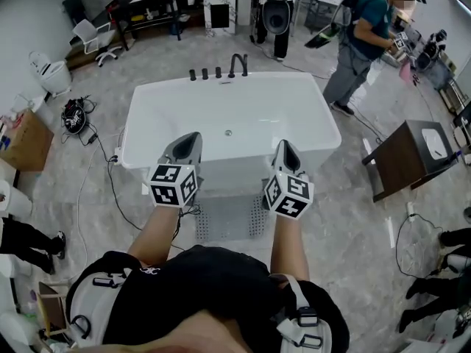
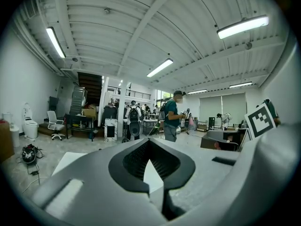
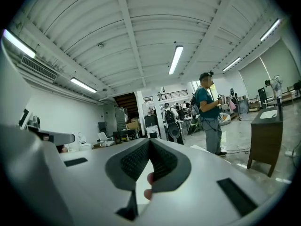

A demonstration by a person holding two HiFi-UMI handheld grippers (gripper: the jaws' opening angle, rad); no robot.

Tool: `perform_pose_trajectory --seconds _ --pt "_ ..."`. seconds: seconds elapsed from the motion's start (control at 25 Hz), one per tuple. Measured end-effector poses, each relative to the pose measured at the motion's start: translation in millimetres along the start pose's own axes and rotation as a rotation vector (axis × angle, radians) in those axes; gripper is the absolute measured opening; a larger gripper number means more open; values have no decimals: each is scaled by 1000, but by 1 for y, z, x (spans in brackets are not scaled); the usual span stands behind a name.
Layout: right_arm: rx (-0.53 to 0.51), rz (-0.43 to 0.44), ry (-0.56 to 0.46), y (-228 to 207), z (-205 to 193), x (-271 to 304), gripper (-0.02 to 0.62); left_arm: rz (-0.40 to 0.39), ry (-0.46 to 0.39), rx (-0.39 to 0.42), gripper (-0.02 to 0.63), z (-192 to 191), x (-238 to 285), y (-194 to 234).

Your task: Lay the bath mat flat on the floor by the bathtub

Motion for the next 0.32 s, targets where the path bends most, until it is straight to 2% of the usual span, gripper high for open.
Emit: perform_pose_trajectory --seconds 0.32 --pt "-7 5 -5 9 0 -2 5 -8 9 -5 3 -5 -6 3"
Point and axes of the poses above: the fingertips, and each gripper's own axes: x forward along the fingers, y to its left, z out of its top, the point moved 1 cm from there along -x, backward along the fingers, and after that the axes turned 10 degrees about -x, right-handed, at the moved point
